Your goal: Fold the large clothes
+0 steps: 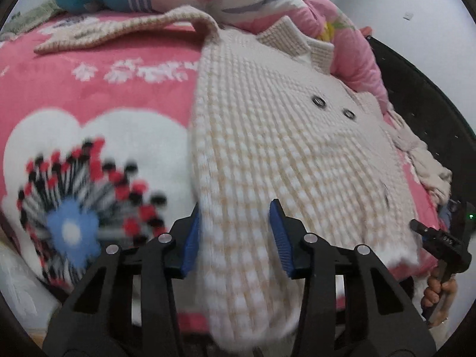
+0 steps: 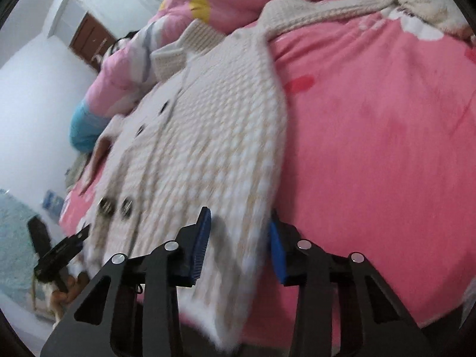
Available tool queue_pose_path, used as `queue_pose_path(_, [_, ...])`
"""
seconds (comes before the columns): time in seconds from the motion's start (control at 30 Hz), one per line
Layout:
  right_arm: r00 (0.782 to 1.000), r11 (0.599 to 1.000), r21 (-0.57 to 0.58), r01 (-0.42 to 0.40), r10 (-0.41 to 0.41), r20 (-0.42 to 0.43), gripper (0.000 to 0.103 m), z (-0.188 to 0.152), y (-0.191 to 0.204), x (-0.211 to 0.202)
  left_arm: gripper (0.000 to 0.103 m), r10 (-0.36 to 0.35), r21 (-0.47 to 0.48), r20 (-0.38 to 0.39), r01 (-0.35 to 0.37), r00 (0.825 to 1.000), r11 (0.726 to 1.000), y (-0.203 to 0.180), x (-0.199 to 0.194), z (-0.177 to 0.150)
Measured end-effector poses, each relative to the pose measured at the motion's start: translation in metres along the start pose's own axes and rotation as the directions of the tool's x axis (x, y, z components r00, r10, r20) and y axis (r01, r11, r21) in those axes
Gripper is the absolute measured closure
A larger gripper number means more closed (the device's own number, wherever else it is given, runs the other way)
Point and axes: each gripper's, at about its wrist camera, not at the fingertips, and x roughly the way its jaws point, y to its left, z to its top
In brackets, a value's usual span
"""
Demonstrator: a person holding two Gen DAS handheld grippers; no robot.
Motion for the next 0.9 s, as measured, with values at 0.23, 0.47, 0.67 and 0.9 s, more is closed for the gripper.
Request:
queue_pose_path(0.23, [0.999, 0.999, -0.034, 0.039, -0.038, 0.025, 0.095, 0.007, 0.015, 0.004, 0.085, 0.075, -0.023, -0.001, -0.075, 0.997, 0.997, -0.005, 0.002, 0.000])
queue_pose_path(0.47, [0.964, 0.983, -0.173, 0.061, -0.013, 0.266, 0.096, 0.038, 0.065, -0.100, 0.096, 0.114, 0.123, 0.150, -0.133, 0.982, 0.983, -0.047, -0.069, 0.017])
queue_pose_path(0.67, [0.960, 0.984, -0.170, 0.050, 0.000, 0.279, 0.097, 0.014, 0.060, -0.147, 0.096, 0.081, 0.208, 0.153, -0.112, 0.985, 0.972, -0.070, -0.120, 0.000])
queue_pose_path(0.9, [0.988, 0.999, -0.018, 0.043, -0.040, 0.147, 0.096, -0.058, 0.016, -0.165, 0.096, 0.092, 0.139, -0.034, -0.087, 0.995, 0.987, -0.048, -0.137, -0.053])
